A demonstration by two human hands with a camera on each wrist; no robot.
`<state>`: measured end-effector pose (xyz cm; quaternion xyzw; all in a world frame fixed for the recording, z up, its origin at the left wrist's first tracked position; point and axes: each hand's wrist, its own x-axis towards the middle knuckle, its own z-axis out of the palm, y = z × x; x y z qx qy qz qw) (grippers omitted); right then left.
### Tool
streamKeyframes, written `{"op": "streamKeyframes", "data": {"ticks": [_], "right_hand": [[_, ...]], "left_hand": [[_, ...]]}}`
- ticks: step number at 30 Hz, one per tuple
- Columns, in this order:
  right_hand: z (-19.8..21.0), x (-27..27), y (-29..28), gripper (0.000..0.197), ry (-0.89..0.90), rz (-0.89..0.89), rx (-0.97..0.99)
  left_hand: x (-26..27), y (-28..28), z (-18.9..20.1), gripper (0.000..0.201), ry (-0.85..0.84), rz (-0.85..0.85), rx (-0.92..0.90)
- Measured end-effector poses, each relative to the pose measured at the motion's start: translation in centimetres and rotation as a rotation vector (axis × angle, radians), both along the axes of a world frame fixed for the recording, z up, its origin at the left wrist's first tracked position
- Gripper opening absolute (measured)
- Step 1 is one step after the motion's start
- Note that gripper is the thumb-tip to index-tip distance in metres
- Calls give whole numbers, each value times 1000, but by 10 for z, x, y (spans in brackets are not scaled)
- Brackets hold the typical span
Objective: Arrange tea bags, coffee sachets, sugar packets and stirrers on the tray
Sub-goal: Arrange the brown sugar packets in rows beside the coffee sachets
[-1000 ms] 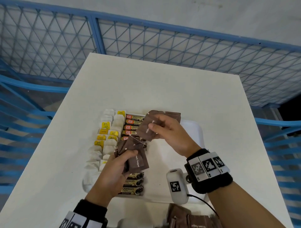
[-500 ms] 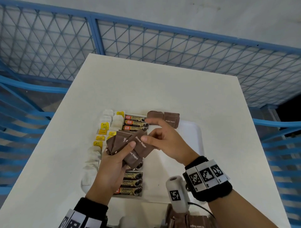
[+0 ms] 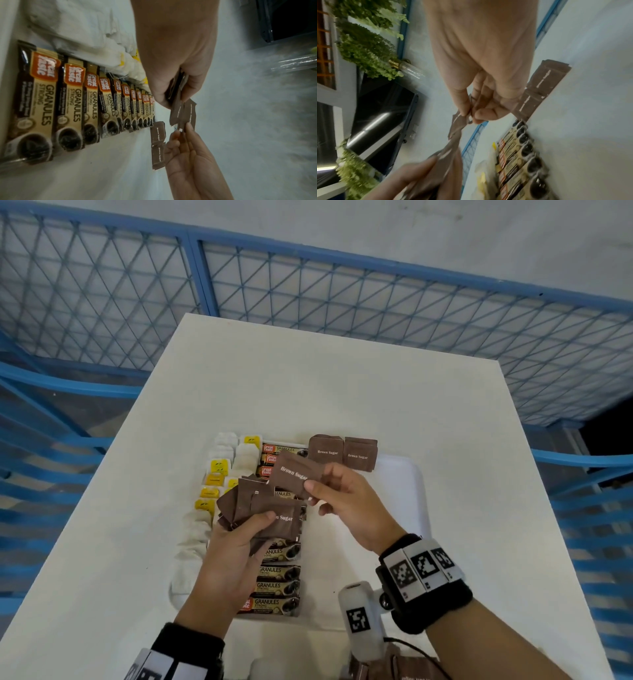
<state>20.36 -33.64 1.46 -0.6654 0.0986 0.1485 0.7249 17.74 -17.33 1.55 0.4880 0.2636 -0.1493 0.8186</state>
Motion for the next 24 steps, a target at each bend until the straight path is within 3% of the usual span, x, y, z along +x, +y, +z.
{"op": "streamKeyframes", "data": {"ticks": [7, 11, 19, 24], "right_hand": [[-23, 31, -43, 6, -50, -216, -466], [-39, 45, -55, 16, -37, -190, -705], [-49, 59, -47, 16, -42, -155, -774], [-57, 63, -40, 12, -70, -229, -767]], "left_hand": [[0, 7, -1, 28, 38, 6, 11], [-1, 6, -2, 29, 34, -9, 15], [0, 7, -5, 28, 28, -27, 15], [-1, 7, -7, 26, 28, -39, 25]]}}
